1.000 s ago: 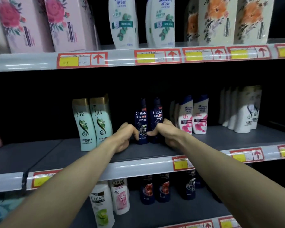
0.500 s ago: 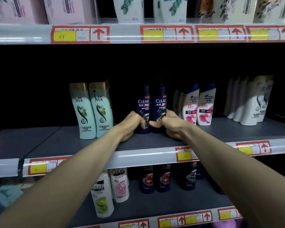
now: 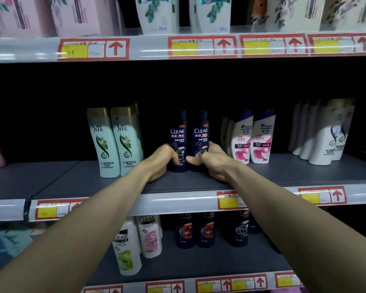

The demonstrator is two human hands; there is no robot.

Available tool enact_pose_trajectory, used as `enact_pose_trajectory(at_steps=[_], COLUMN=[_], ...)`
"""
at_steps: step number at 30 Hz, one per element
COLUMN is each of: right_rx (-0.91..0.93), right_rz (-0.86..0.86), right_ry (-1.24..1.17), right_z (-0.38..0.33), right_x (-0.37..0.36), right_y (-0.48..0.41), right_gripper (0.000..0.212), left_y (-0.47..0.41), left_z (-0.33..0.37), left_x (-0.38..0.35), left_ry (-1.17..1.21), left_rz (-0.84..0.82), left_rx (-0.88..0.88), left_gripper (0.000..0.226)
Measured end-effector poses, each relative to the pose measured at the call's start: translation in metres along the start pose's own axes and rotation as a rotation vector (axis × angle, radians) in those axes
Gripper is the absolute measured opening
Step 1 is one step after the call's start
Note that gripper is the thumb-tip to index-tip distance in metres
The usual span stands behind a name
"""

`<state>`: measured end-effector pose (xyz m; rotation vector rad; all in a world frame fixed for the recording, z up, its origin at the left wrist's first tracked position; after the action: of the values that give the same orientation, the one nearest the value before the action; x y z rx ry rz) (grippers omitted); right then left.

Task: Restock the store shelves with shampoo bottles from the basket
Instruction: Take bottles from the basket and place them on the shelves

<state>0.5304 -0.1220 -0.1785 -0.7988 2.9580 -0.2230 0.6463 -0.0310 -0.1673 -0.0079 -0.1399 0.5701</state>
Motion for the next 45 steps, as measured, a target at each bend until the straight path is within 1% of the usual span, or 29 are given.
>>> enact_pose_trajectory(at_steps=[3, 5, 6, 7, 9, 12, 13, 15, 16, 17, 18, 19, 20, 21, 22, 23, 24, 25, 26, 27, 28, 29, 31, 33, 35, 36, 38, 40, 45], right_rx=[-0.008, -0.023, -0.032, -0.040, -0.062, -0.087, -0.070, 0.035, 0.092, 0.123, 0.136, 0.145, 0.162, 0.171, 0.169, 0.155, 0.133, 0.107, 0.080, 0.056, 0.038, 0.039, 0.083, 0.132, 0.165, 0.167, 0.137, 0.103, 0.058], right_rz=[0.020, 0.029, 0.026, 0.013, -0.040, -0.149, -0.175, -0.178, -0.150, -0.100, -0.020, 0.100, 0.253, 0.408, 0.539, 0.617, 0.647, 0.633, 0.595, 0.546, 0.482, 0.413, 0.266, 0.147, 0.067, 0.055, 0.058, 0.052, 0.029], right_ry=[0.009, 0.026, 0.040, 0.052, 0.113, 0.304, 0.356, 0.476, 0.518, 0.518, 0.483, 0.452, 0.427, 0.377, 0.285, 0.171, 0.094, 0.075, 0.108, 0.150, 0.172, 0.164, 0.122, 0.099, 0.091, 0.078, 0.039, 0.005, 0.009], right_z=[0.000, 0.000, -0.002, -0.005, -0.009, -0.015, -0.019, -0.031, -0.037, -0.042, -0.045, -0.047, -0.048, -0.047, -0.042, -0.036, -0.030, -0.024, -0.021, -0.019, -0.019, -0.019, -0.019, -0.017, -0.013, -0.012, -0.009, -0.006, -0.004], right_x=[0.002, 0.003, 0.003, 0.003, 0.004, 0.020, 0.032, 0.063, 0.082, 0.102, 0.124, 0.147, 0.170, 0.192, 0.209, 0.219, 0.223, 0.223, 0.220, 0.216, 0.211, 0.206, 0.197, 0.191, 0.186, 0.186, 0.189, 0.188, 0.186], right_y=[0.001, 0.003, 0.004, 0.006, 0.011, 0.030, 0.037, 0.051, 0.056, 0.061, 0.061, 0.061, 0.058, 0.054, 0.049, 0.043, 0.036, 0.025, 0.014, 0.005, -0.003, -0.010, -0.019, -0.024, -0.025, -0.025, -0.029, -0.032, -0.035], right_gripper=[0.063, 0.066, 0.066, 0.064, 0.056, 0.045, 0.040, 0.019, 0.014, 0.015, 0.013, 0.010, 0.010, 0.011, 0.010, 0.005, 0.019, 0.040, 0.061, 0.075, 0.082, 0.083, 0.075, 0.053, 0.031, 0.024, 0.017, 0.015, 0.013], left_y=[0.003, 0.008, 0.012, 0.016, 0.023, 0.049, 0.061, 0.088, 0.101, 0.111, 0.115, 0.114, 0.111, 0.107, 0.097, 0.085, 0.071, 0.055, 0.040, 0.026, 0.013, 0.001, -0.021, -0.039, -0.047, -0.048, -0.049, -0.049, -0.046], left_z=[0.002, 0.007, 0.009, 0.011, 0.014, 0.019, 0.021, 0.021, 0.020, 0.019, 0.018, 0.016, 0.017, 0.022, 0.026, 0.029, 0.033, 0.036, 0.038, 0.037, 0.036, 0.033, 0.023, 0.014, 0.010, 0.009, 0.010, 0.011, 0.009], left_x=[-0.001, -0.004, -0.006, -0.009, -0.008, -0.010, -0.013, -0.021, -0.027, -0.037, -0.050, -0.066, -0.085, -0.103, -0.122, -0.138, -0.151, -0.162, -0.168, -0.171, -0.173, -0.174, -0.177, -0.180, -0.183, -0.184, -0.186, -0.187, -0.188], left_ry=[-0.026, -0.065, -0.091, -0.109, -0.110, 0.022, 0.079, 0.134, 0.121, 0.093, 0.060, 0.039, 0.038, 0.059, 0.089, 0.092, 0.050, 0.001, -0.045, -0.083, -0.103, -0.108, -0.077, -0.055, -0.040, -0.012, 0.055, 0.097, 0.206], left_rz=[0.029, 0.024, 0.020, 0.022, 0.049, 0.104, 0.113, 0.148, 0.152, 0.143, 0.109, 0.063, 0.024, -0.012, -0.053, -0.078, -0.075, -0.058, -0.022, 0.026, 0.066, 0.095, 0.107, 0.088, 0.059, 0.045, 0.018, 0.037, 0.069], left_rx=[-0.006, -0.027, -0.033, -0.027, 0.027, 0.106, 0.101, 0.047, 0.006, -0.035, -0.068, -0.074, -0.062, -0.041, -0.012, 0.012, 0.018, 0.011, 0.001, -0.005, -0.013, -0.012, -0.022, -0.051, -0.091, -0.105, -0.124, -0.115, -0.018], left_gripper=[0.050, 0.057, 0.055, 0.048, 0.035, 0.023, 0.021, 0.021, 0.025, 0.036, 0.055, 0.073, 0.083, 0.084, 0.078, 0.066, 0.061, 0.068, 0.082, 0.091, 0.095, 0.098, 0.097, 0.090, 0.072, 0.060, 0.036, 0.031, 0.020])
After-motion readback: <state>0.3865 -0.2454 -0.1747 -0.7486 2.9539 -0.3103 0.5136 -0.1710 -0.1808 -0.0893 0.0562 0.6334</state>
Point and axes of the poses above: each hand's wrist, its own y-axis away from the middle knuckle, its own x-axis out of the back of the hand, z = x × y, the point moved 7 cm from there along -y, towards the middle knuckle, and after that the axes turned 7 degrees about z, right-handed, at the moved point
